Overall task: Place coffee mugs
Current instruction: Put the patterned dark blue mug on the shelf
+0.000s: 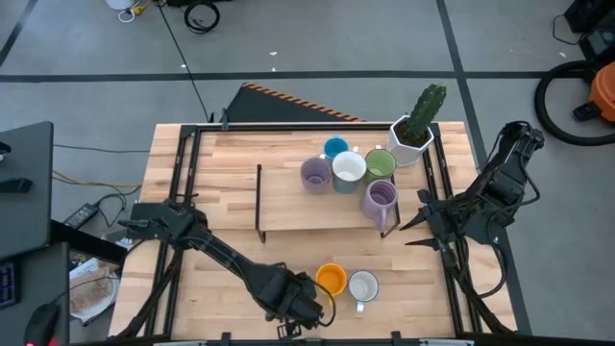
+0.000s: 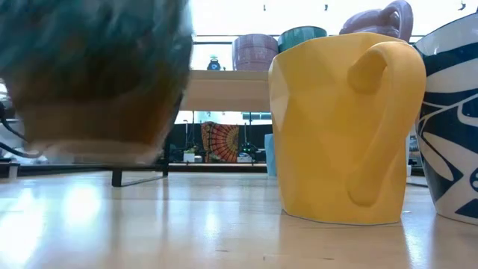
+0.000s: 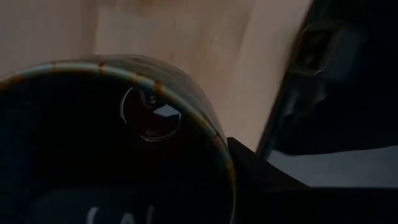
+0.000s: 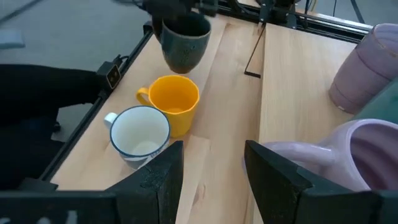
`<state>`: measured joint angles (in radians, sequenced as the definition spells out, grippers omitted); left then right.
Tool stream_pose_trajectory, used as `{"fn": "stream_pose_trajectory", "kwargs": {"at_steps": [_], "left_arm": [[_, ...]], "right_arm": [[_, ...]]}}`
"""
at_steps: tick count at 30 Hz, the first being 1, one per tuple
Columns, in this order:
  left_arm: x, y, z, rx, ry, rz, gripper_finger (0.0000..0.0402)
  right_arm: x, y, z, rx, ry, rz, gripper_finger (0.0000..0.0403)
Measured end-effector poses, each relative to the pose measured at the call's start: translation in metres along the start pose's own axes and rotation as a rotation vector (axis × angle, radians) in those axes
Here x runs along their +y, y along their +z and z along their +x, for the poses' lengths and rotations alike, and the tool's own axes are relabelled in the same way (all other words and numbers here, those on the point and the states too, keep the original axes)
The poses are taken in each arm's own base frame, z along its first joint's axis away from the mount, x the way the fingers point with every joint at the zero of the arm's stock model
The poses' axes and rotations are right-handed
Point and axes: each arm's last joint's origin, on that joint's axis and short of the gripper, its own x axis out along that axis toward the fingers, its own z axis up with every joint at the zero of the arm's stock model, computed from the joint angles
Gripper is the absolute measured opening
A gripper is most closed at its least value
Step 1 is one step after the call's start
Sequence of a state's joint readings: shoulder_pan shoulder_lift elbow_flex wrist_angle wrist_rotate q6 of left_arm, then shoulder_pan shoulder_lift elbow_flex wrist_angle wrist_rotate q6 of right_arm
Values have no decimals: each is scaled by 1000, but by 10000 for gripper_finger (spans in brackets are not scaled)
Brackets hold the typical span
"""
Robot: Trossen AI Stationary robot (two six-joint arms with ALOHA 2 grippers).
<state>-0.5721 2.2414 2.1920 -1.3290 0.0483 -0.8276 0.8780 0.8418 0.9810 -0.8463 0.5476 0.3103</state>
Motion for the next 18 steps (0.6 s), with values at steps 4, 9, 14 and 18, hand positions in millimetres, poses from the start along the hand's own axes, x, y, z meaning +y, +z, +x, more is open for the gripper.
{"fn": "stream_pose_trajectory", "kwargs": {"at_steps": [4,9,14,18], "left_arm": [[4,7,-35,-50,-43,30,41],[17,13,-72,-146,-112,67,41],[41,18,-102,-253,-59,65,41],[58,23,-120,-330,-17,103,41]], "right_arm": [[-2,0,-3,-12,5,9,176],[-4,0,-6,-20,12,10,176],[-4,-1,-7,-19,26,11,176],[-4,0,-7,-20,25,9,176]]}}
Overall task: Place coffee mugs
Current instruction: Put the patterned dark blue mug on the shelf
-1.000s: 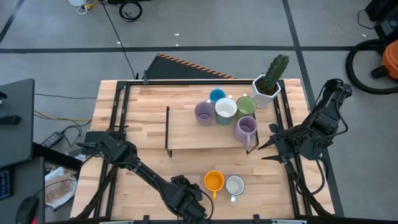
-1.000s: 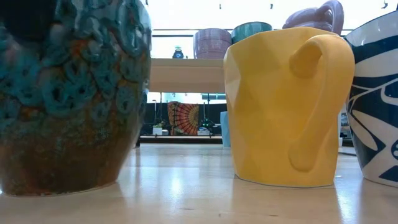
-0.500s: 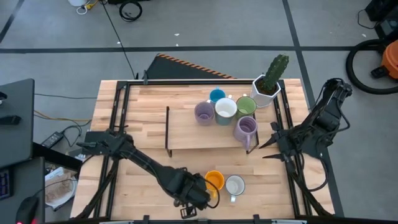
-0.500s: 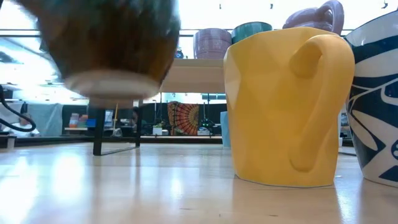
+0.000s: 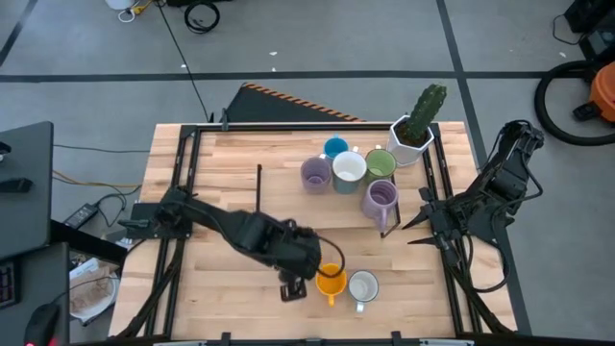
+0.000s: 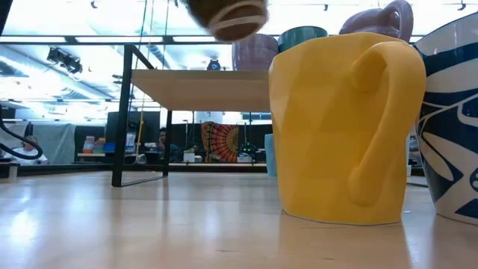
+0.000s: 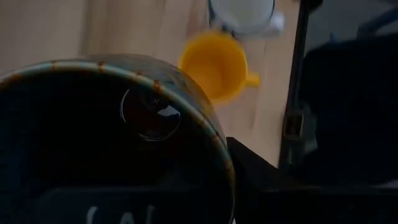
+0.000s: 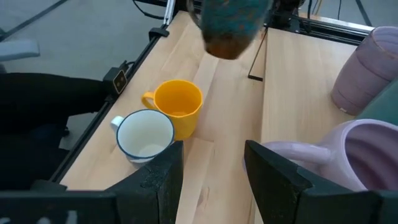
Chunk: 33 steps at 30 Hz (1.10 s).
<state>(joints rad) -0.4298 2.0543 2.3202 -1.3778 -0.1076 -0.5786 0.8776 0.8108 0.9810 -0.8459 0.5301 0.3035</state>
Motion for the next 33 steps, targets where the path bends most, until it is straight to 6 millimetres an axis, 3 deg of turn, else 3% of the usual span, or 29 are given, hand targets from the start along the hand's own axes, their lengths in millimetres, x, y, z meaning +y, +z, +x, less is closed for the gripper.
{"fn": "stream_pose_trajectory", "kwargs": {"at_steps": [6,15,27,33], "left_arm": [[26,13,-19,-98,71,29,41],[70,39,-10,-123,107,-68,41],[76,50,2,-133,53,-55,41],[69,69,10,-296,-16,-43,41]], "right_arm": [[0,1,0,-6,2,4,176],[1,2,0,-18,6,11,176],[1,2,0,-19,6,1,176],[1,4,0,-39,13,5,176]]}}
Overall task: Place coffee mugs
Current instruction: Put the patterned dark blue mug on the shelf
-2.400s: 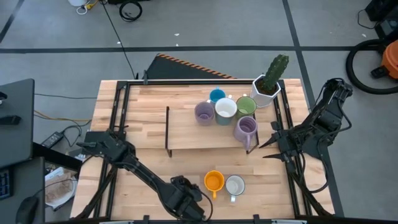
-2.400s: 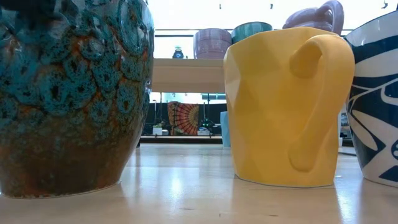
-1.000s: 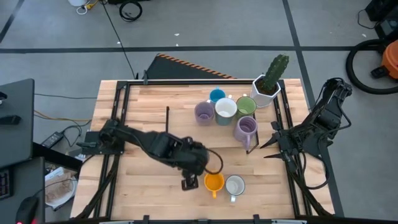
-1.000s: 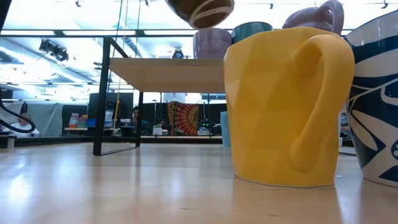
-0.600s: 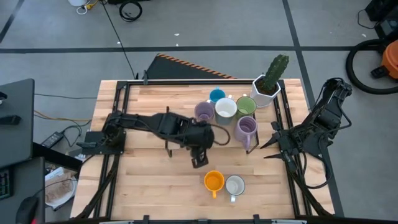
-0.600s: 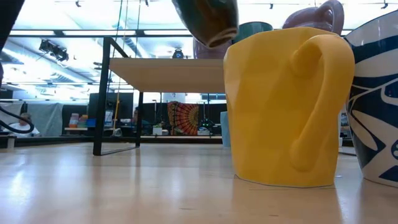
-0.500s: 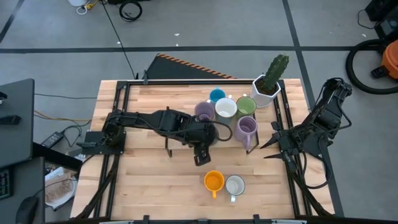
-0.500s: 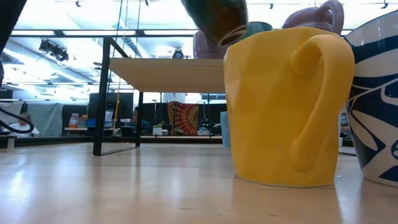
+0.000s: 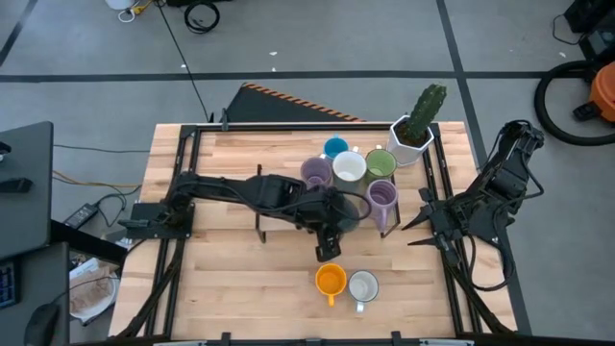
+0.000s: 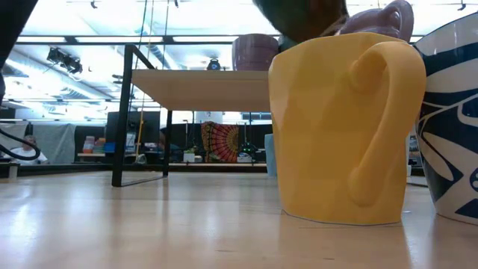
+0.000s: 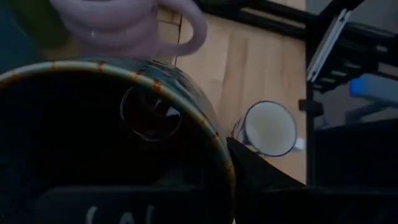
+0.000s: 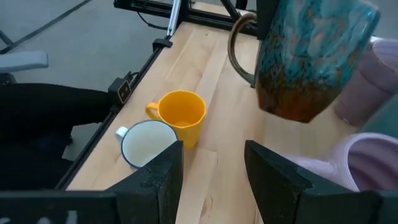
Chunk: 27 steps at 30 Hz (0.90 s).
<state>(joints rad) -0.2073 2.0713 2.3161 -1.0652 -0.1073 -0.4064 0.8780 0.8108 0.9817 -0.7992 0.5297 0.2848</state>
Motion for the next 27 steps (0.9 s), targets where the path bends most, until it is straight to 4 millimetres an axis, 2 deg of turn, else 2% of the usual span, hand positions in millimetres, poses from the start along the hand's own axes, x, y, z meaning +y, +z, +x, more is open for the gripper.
{"fn": "stream_pose_trajectory", "kwargs": {"at_steps": [18,23,27], "left_arm": [[3,4,-1,-34,21,-94,41],[2,-3,-2,20,40,-102,41],[-1,-16,-3,144,45,-100,41]], "right_arm": [[0,0,0,-1,5,1,176],[0,0,0,-3,6,3,176],[0,0,0,-2,10,8,176]]}}
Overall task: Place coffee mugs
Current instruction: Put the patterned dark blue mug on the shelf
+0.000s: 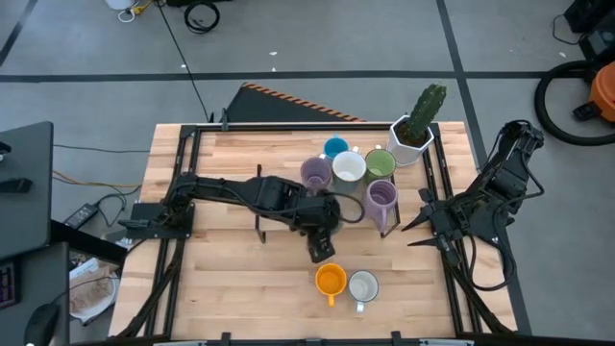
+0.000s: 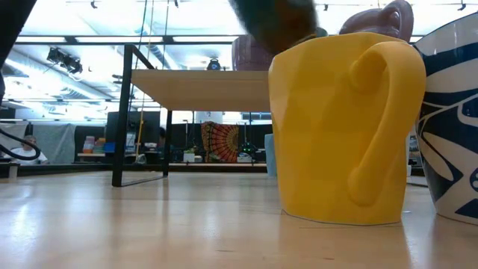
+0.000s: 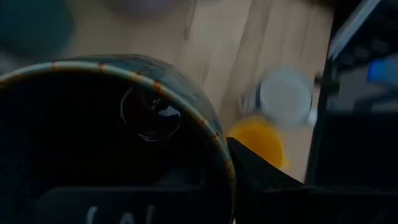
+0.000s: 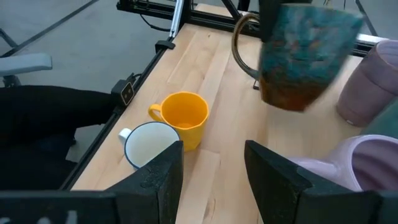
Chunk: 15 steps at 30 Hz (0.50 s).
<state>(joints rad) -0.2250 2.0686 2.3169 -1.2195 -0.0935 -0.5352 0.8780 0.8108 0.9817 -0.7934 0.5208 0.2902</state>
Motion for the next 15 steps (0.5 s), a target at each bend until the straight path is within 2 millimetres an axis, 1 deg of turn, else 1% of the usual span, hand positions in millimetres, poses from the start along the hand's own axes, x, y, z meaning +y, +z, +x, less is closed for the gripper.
{"fn": "stream_pose_trajectory", "kwargs": {"at_steps": [3,6,15], "left_arm": [[2,-15,-1,144,43,-37,41],[3,-23,-5,208,89,-66,41],[4,-24,-6,210,102,-71,41]], "right_arm": [[0,0,0,0,1,2,176],[0,0,0,0,1,3,176],[1,1,0,-8,20,10,176]]}}
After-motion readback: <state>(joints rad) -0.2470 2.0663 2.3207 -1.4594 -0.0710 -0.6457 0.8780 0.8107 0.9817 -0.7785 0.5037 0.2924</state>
